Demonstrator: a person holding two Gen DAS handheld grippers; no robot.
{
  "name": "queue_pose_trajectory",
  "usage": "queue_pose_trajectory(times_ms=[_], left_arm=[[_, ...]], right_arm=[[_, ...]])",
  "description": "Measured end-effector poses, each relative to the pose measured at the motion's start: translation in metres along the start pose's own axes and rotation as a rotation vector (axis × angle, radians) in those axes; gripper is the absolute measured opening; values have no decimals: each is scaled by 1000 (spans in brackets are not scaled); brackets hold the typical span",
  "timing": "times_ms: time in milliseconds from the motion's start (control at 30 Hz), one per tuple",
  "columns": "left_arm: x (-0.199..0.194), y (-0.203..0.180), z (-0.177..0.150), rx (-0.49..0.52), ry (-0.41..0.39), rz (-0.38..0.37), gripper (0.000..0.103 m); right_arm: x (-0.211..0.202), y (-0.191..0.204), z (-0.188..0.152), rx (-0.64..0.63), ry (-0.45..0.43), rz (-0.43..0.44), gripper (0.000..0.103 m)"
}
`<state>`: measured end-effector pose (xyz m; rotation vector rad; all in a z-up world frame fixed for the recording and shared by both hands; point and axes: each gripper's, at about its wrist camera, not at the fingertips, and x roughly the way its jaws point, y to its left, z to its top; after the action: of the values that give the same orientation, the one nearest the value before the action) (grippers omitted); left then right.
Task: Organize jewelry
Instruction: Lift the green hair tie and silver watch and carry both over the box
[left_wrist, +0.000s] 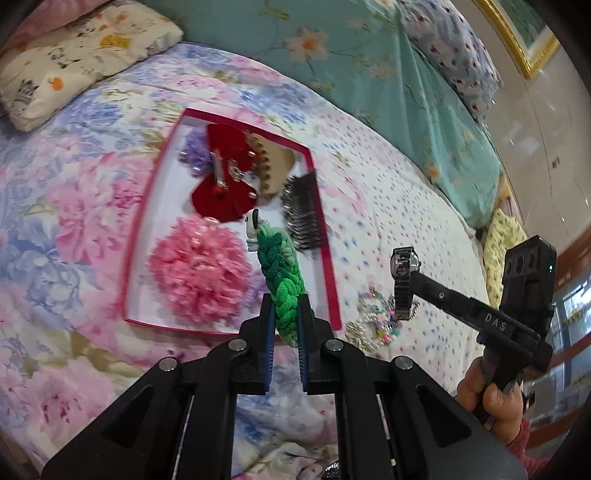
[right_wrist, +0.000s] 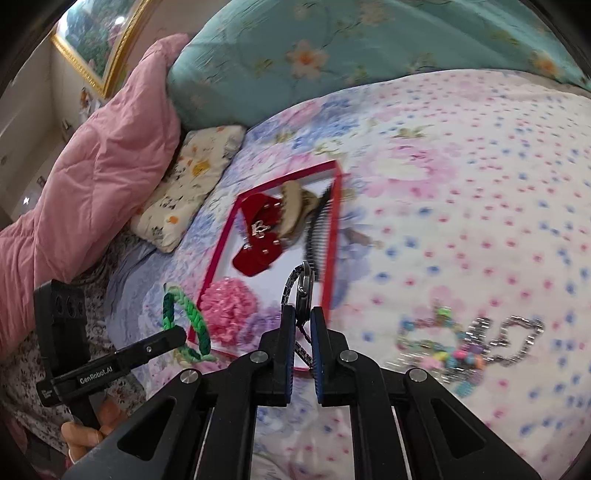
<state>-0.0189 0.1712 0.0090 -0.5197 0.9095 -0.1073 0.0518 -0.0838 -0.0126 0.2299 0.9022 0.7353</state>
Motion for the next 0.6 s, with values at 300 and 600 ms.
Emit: queue_pose_trajectory(times_ms=[300, 600], left_arm=[[-2, 29, 10, -58, -20, 4, 9], [15, 46, 34, -81, -19, 7, 9]], right_arm=[[32, 25, 4, -36, 43, 31, 7], [68, 29, -5, -49, 112, 10, 7]])
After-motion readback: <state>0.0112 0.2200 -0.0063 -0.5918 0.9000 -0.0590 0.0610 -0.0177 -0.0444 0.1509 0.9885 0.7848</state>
